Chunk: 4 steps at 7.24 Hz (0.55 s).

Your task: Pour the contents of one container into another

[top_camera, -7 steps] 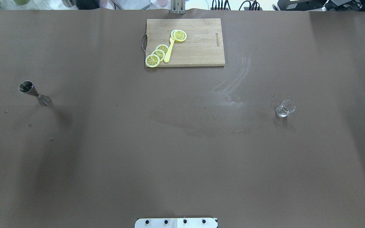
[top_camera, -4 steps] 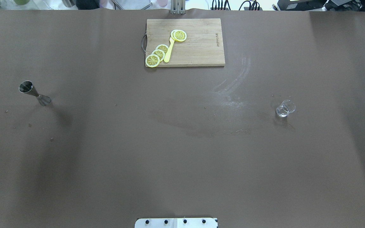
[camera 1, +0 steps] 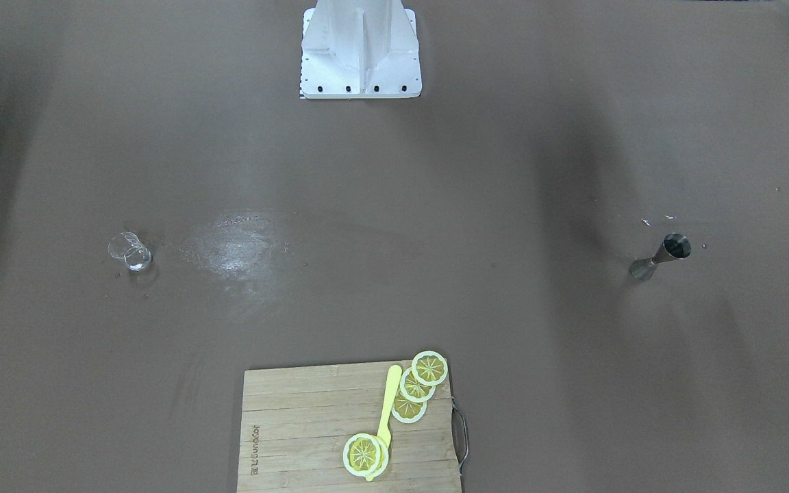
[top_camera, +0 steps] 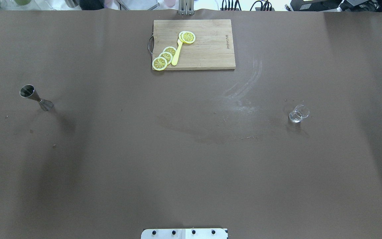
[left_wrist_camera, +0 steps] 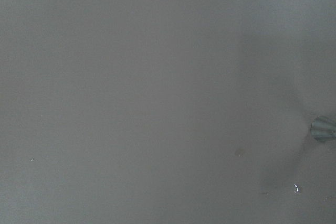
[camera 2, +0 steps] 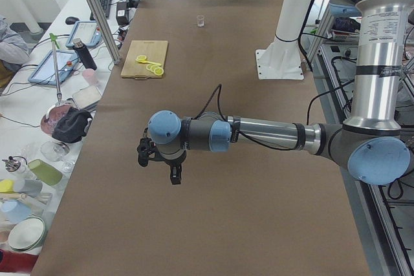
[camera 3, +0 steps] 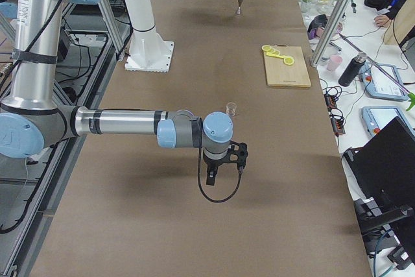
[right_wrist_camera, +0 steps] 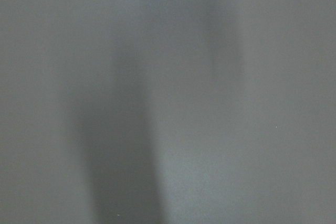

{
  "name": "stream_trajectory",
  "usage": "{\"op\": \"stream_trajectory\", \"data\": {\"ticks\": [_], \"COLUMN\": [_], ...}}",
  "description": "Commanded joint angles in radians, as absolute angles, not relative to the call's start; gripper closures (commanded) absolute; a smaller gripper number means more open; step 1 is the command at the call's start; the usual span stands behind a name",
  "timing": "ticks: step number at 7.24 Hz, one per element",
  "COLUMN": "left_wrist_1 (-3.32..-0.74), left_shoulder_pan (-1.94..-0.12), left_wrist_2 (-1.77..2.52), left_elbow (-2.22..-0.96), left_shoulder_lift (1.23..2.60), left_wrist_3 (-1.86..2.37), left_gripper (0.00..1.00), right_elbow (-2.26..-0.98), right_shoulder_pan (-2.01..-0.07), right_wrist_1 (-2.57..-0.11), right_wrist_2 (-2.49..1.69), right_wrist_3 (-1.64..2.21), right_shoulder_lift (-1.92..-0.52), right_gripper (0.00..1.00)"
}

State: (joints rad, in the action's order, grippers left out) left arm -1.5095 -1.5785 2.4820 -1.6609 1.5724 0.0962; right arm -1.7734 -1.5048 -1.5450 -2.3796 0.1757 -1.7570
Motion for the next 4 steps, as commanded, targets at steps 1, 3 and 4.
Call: {"op": "stream_trajectory", "data": {"ticks": [1,3,4], "left_wrist_1": [-1.509,-1.509,-1.509], "left_shoulder_pan": [-1.578,-1.578,-1.577], "left_wrist_2": [2.482,2.482,2.482], "left_elbow": [-1.66,-1.66,-1.66], "left_shoulder_lift": [1.572,1.572,1.572], "left_wrist_3": [0.095,0.095,0.095], "left_gripper": [0.01,0.01,0.01], "right_elbow": [-1.773,-1.763,-1.769], "right_shoulder_pan": [-1.503,-1.502,-1.5], "right_wrist_1": [-1.546,-1.542,-1.542], "right_wrist_2": [-2.375,-2.382,-2.393], "right_wrist_3": [0.179,0.184,0.184], "right_shoulder_lift": [-1.747,-1.659,-1.642], "right_gripper": [0.0,0.0,0.0]}}
